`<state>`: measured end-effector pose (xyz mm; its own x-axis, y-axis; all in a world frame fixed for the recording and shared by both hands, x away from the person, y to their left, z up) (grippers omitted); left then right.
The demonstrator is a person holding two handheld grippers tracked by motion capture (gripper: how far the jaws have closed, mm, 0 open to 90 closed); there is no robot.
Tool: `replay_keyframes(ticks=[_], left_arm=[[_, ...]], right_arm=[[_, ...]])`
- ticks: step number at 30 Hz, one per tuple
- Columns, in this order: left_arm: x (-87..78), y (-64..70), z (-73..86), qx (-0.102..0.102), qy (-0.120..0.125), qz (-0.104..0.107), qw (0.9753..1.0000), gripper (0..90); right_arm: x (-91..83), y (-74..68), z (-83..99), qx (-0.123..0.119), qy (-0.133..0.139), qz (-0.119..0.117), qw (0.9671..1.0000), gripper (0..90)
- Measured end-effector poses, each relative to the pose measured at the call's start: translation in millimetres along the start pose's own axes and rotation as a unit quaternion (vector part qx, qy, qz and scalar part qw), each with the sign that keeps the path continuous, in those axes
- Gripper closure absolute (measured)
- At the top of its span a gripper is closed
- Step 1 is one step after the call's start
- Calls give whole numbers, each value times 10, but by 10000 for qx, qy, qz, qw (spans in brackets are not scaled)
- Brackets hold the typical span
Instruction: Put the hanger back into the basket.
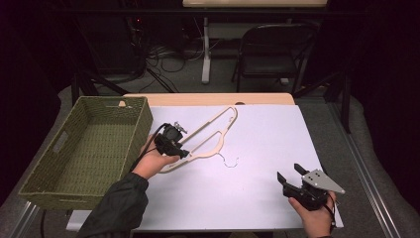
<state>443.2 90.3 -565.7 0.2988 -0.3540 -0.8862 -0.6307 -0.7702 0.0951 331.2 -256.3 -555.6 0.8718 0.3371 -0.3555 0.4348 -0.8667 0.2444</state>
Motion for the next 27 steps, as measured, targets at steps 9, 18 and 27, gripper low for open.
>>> replay_keyframes(ticks=[9,18,27], left_arm=[[158,-13,35,47,-363,-34,9993,580],[263,-3,82,19,-674,-17,9977,592],[318,17,141,172,-928,-27,9955,635]], right_arm=[[-2,6,-2,6,8,0,10000,329],[-4,12,0,14,19,-8,10000,329],[-11,13,-1,11,7,-3,10000,329]])
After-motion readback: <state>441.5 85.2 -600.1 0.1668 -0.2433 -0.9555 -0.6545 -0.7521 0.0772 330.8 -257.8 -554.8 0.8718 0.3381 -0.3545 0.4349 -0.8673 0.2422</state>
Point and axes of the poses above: each handheld gripper's, and its own axes: x roughly forward along the jaws, z roughly out of its underside, y roughly to its right, the point moved 9 cm from there along x, roughly forward along the jaws, and after that the axes turned 11 degrees about -x, right-handed, at the moved point
